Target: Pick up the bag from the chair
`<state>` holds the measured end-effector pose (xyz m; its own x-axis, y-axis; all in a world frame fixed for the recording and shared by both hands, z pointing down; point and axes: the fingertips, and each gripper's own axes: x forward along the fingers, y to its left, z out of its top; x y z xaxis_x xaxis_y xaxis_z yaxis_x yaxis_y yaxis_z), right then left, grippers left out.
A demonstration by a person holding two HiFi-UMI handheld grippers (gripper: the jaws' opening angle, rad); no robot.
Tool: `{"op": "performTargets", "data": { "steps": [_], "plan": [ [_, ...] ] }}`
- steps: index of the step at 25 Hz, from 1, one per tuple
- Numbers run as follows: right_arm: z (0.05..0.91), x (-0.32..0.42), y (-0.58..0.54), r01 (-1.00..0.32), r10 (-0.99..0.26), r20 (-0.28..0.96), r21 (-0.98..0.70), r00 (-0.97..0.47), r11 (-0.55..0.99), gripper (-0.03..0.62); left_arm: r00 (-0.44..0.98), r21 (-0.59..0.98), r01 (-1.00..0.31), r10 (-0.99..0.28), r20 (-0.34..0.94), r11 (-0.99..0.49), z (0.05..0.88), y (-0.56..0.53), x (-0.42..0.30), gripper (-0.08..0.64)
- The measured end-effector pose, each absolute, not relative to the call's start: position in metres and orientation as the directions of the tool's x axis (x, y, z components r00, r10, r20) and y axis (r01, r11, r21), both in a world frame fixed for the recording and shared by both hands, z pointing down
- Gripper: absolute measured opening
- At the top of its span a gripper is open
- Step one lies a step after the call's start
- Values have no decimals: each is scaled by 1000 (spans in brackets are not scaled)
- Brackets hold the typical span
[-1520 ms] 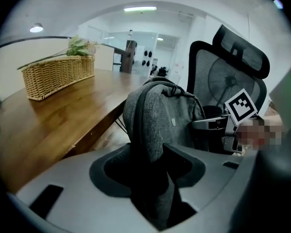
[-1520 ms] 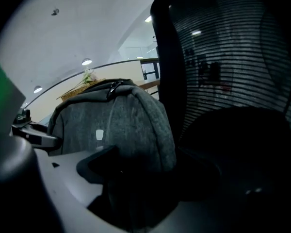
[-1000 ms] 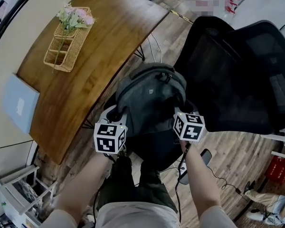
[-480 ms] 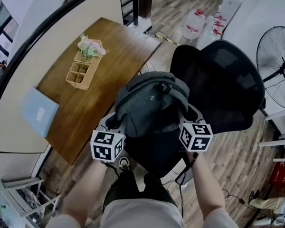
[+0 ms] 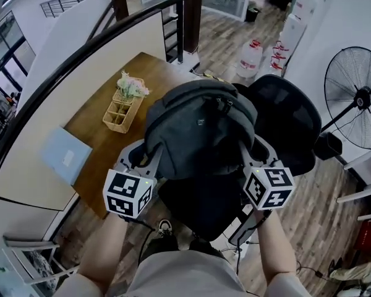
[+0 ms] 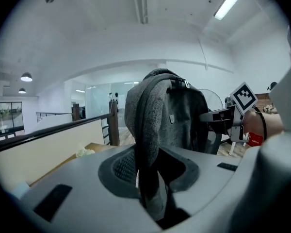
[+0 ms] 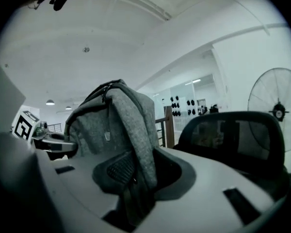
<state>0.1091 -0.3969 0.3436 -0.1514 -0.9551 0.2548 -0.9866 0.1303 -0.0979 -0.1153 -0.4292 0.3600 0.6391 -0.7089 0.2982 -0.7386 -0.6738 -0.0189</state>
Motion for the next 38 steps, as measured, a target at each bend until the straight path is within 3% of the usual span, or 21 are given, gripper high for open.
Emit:
{"op": "performTargets", "data": {
  "steps": [12, 38],
  "plan": [
    [264, 69, -333, -981, -971, 145, -30, -192, 190, 106, 678, -99, -710, -715, 173, -697, 277, -374, -152, 91],
    [288, 51, -282, -978, -957, 209, -93, -204, 188, 95, 690, -102, -691, -695, 202, -716, 294, -329, -164, 92]
  ]
}}
